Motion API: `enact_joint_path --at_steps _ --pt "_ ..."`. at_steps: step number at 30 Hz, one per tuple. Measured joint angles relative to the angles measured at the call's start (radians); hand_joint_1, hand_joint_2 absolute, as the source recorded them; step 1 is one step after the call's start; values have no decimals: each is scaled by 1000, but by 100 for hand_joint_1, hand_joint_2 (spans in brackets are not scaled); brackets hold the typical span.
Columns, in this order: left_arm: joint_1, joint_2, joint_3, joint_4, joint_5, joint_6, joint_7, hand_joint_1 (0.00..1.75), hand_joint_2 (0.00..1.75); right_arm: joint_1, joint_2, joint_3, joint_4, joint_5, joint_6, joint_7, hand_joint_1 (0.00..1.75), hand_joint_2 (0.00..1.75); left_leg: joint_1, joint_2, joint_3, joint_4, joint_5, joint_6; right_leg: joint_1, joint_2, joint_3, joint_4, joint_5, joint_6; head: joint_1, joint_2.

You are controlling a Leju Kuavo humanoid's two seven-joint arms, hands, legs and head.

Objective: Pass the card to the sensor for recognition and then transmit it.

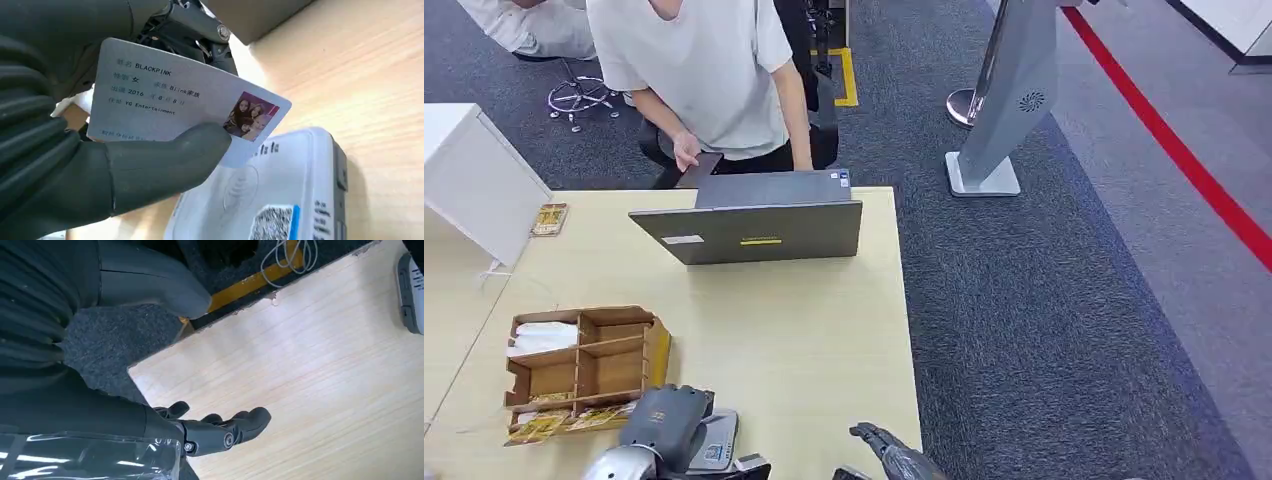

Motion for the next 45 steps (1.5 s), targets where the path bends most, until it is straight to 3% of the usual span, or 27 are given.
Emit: enact_joint_path --at_steps 5,19,21,23,26,28,30,36,45 --pt "7 8 0 0 42 -71 29 175 175 -1 12 -20 9 -2 63 -2 0 175 0 0 0 0 0 0 0 0 0 0 0 0 0 0" --pt "0 31 0 1 74 -80 53 175 175 0 24 -52 24 0 96 -11 0 175 0 -1 1 0 2 -2 0 -1 0 1 0 0 0 0" --pt "-7 34 0 -1 65 -30 34 175 175 3 24 -53 24 6 83 -27 0 175 0 -1 1 0 2 -3 0 -1 0 1 0 0 0 0" --pt "-29 34 0 -11 23 70 -7 175 175 16 19 -54 23 22 44 -50 0 175 0 -2 0 0 3 -2 0 -3 -1 2 0 0 0 0" --pt "-103 1 0 -53 -60 272 -72 175 175 26 -7 -42 13 39 -49 -87 0 175 0 -5 -1 0 3 -2 0 -5 0 2 1 -1 0 0" --pt "-178 -19 0 -82 -63 351 -81 175 175 21 -26 -22 17 34 -91 -125 0 175 0 -5 -1 0 4 -1 -1 -6 0 2 1 -1 1 0" --pt "-264 -20 -1 -86 -64 444 -62 175 175 10 -39 -6 28 26 -87 -164 0 175 -1 -5 -1 0 5 -2 0 -5 0 2 3 -2 0 0" --pt "-459 23 21 -72 -64 486 -48 175 175 -6 -78 26 7 12 -38 -145 0 175 -1 -5 -1 0 7 -4 0 -5 -1 3 3 -2 0 0" --pt "-527 58 38 -39 -64 495 -32 175 175 -11 -100 37 -5 1 -33 -147 0 175 -1 -5 -2 0 7 -4 1 -5 -3 3 3 -2 0 0"
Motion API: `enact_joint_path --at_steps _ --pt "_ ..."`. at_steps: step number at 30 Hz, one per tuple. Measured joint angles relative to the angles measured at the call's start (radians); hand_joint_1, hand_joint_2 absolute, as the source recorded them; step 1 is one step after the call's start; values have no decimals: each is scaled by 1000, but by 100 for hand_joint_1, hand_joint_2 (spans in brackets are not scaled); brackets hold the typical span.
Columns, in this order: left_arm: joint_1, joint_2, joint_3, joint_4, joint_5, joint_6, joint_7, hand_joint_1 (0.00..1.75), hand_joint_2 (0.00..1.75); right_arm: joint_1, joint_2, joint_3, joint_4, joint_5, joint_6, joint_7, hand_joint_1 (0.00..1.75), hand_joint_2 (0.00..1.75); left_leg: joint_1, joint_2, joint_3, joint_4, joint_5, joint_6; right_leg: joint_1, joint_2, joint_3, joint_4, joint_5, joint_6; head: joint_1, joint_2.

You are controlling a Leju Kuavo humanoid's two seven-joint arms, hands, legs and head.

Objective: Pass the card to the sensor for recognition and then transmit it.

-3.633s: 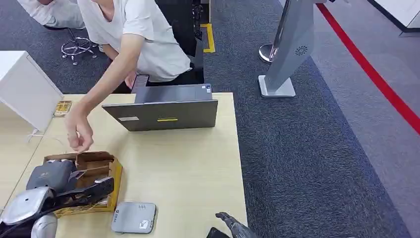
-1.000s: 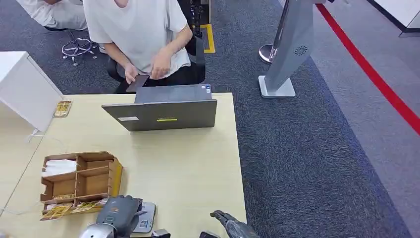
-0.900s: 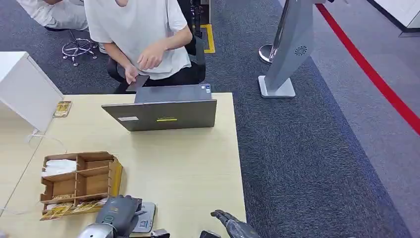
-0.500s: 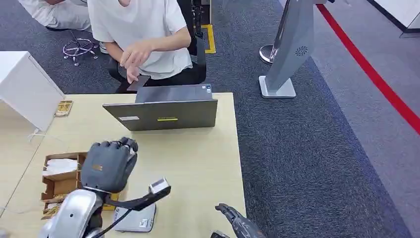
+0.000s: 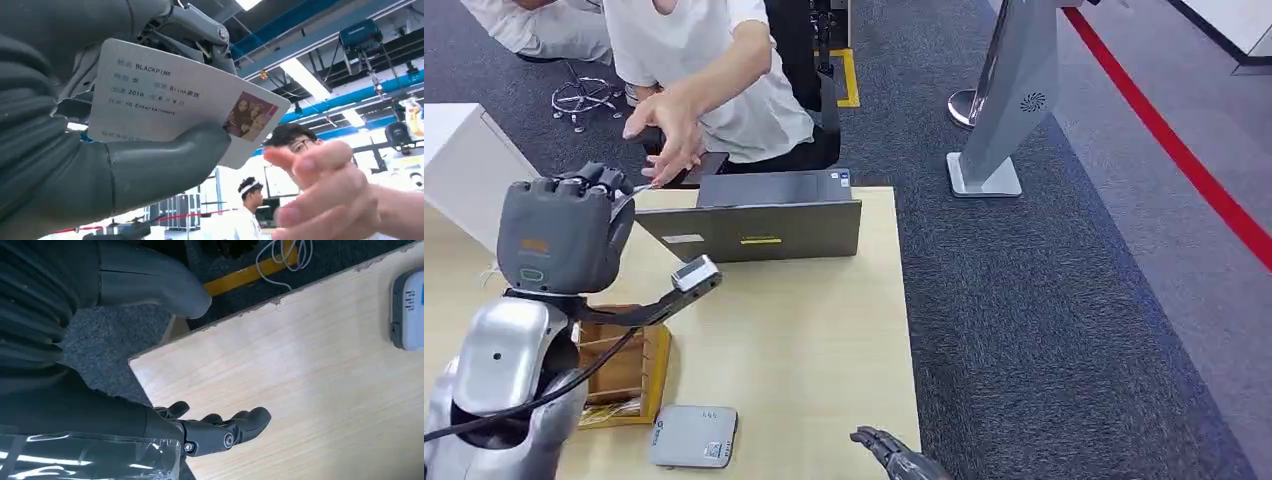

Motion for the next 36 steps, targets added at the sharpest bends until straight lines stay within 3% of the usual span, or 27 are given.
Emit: enact_joint_path --at_steps 8,9,16,33,36 --pt "-84 37 16 116 0 -4 35 175 175 -12 0 0 10 -26 23 -12 0 175 0 0 0 0 1 -1 0 0 0 1 0 -1 0 0" --pt "-88 37 19 125 0 -7 36 0 175 -12 0 0 10 -24 19 -7 0 175 0 0 0 0 1 -1 0 0 0 1 0 -1 0 0" --pt "-80 7 32 142 0 -89 13 0 175 -9 0 16 9 -14 -28 44 0 175 0 0 -1 0 1 -1 0 0 -1 0 0 -1 0 0" --pt "-44 -37 46 109 0 -124 2 0 175 -7 0 53 -8 2 -89 85 0 175 0 0 -2 0 1 -1 0 0 -2 1 0 -1 0 0" --pt "-18 -47 46 80 0 -177 -14 0 175 -5 0 61 -4 5 -119 108 0 175 0 0 -2 0 1 -1 0 0 -2 1 0 -1 0 0"
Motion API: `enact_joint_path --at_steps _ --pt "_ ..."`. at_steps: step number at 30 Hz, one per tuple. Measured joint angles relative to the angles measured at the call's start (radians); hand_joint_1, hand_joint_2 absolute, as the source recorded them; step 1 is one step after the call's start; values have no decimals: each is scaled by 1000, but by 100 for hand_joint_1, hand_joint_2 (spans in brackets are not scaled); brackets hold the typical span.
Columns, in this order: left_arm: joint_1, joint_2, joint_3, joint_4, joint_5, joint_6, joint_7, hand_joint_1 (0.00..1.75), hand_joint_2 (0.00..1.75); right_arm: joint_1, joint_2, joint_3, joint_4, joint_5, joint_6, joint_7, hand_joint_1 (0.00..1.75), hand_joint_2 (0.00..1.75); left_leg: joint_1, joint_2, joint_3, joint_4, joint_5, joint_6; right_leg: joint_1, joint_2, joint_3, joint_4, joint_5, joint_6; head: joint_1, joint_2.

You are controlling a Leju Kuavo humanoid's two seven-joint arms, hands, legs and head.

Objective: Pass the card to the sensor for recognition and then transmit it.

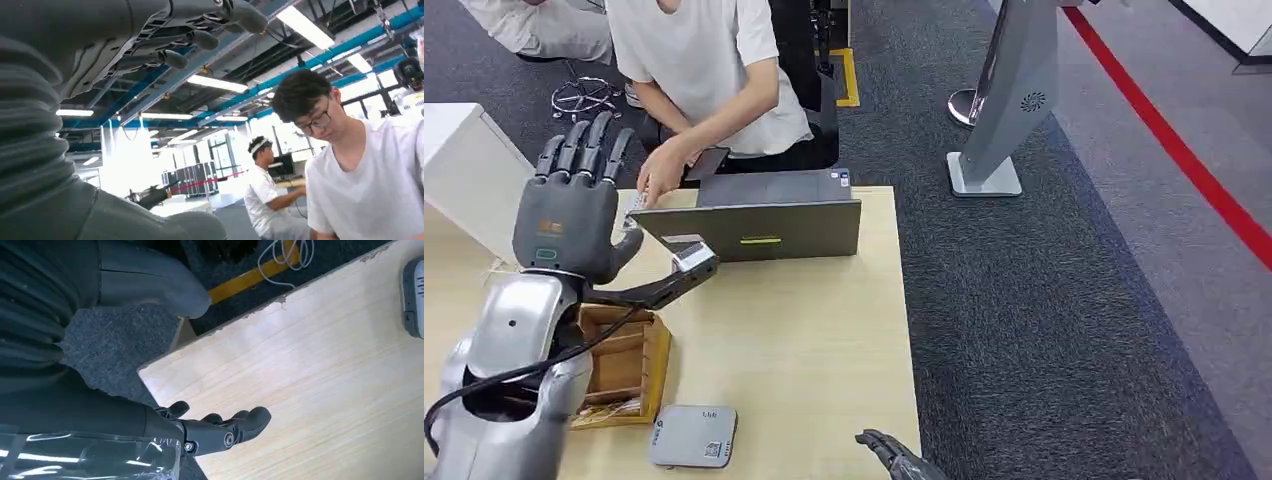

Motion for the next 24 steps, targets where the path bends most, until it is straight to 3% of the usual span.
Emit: enact_joint_path --at_steps 4,9,13,20,24 --pt "126 -4 -1 -94 0 -119 -41 0 175 14 5 6 2 25 -77 48 0 175 0 2 -2 0 -1 0 0 2 -2 0 0 0 0 0" --pt "362 63 -11 -222 2 -92 -63 0 175 24 10 10 -5 56 -61 56 0 175 0 5 -3 -1 -1 -1 0 6 -6 0 -1 0 0 0" --pt "511 102 -11 -277 4 -74 -45 0 175 35 23 -9 -6 74 -24 56 0 175 0 4 -4 -2 -1 -1 0 4 -7 0 -1 -1 0 0" --pt "648 164 -11 -309 46 -77 41 0 175 70 57 -63 -6 101 33 56 0 175 0 4 -4 -2 -1 -1 0 4 -7 0 -1 -1 0 0" --pt "685 188 -11 -316 55 -76 57 0 175 82 69 -79 -6 104 34 56 0 175 0 3 -4 -2 -1 -1 0 4 -7 0 -1 -1 0 0"
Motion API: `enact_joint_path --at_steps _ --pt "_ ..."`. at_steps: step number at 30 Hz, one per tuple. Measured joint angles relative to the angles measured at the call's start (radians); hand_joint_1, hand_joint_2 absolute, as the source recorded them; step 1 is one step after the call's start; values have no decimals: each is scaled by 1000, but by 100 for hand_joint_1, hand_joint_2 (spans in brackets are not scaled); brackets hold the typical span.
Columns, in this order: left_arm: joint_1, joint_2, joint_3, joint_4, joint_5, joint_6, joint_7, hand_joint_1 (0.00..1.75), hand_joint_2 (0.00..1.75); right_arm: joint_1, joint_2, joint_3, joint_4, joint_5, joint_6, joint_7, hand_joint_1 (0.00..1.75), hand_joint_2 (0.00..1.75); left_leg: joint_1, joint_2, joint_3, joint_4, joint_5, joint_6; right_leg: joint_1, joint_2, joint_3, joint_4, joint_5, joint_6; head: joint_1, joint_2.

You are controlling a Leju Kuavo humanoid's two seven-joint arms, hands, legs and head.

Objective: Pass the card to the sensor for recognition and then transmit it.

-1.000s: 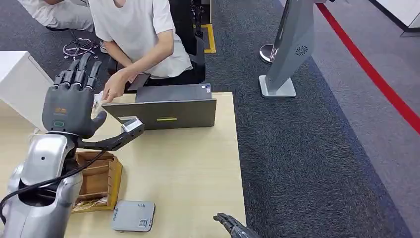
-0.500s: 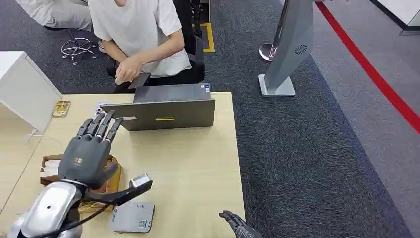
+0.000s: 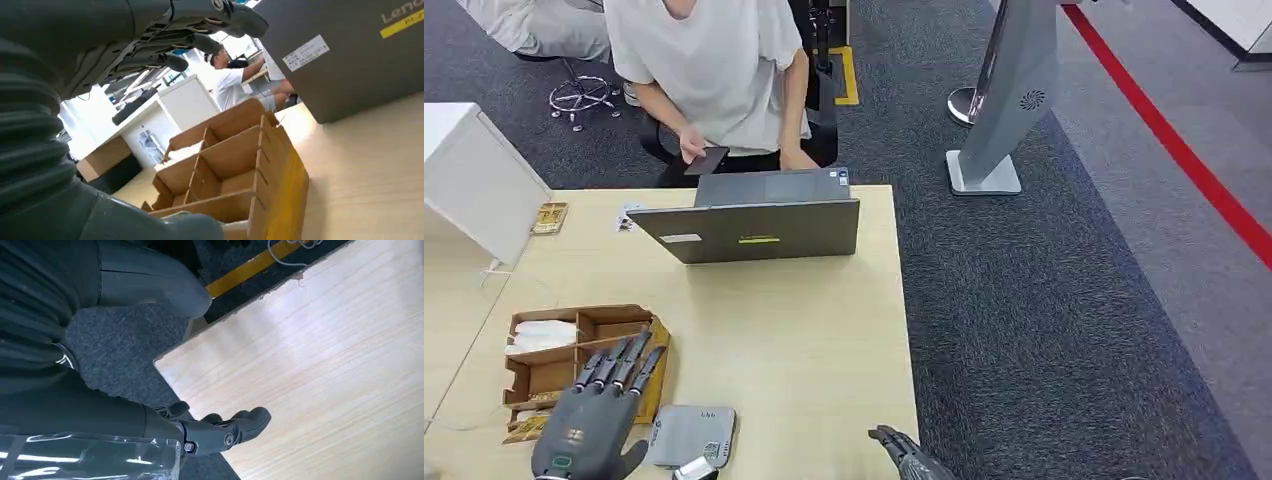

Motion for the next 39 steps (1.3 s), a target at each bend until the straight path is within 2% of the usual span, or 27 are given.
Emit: enact_joint_path --at_steps 7,11,15,18,26,30,34,39 --pt "51 14 25 -11 29 22 71 0 175 17 17 -22 -1 20 11 0 0 175 0 0 0 0 0 0 0 0 0 0 0 0 0 0" --pt "80 12 60 -17 42 36 77 0 175 27 24 -32 -3 30 17 0 0 175 0 0 0 0 0 0 0 0 0 0 0 0 0 0" --pt "118 -26 117 -17 29 65 90 0 175 41 35 -49 -6 47 40 0 0 175 0 0 0 0 0 0 0 0 0 0 0 0 0 0" --pt "137 -64 166 -17 20 86 79 0 175 49 42 -59 -8 51 52 0 0 175 0 0 0 0 0 0 0 -1 0 0 0 0 0 0" --pt "157 -113 218 -17 1 98 63 0 175 60 51 -73 -12 51 55 0 0 175 0 0 0 0 0 0 0 -1 0 0 0 0 0 0" --pt "157 -165 261 -12 -48 145 5 0 175 61 51 -74 -13 54 57 0 0 175 0 0 0 0 0 0 0 -1 0 0 0 0 0 0" --pt "152 -220 293 2 -53 153 -35 0 175 60 51 -74 -14 53 62 0 0 175 0 0 0 0 0 0 0 -1 0 0 0 0 0 0" --pt "151 -227 298 6 -54 154 -43 0 175 60 51 -75 -14 53 66 0 0 175 0 0 0 0 0 0 0 -1 0 0 0 0 0 0"
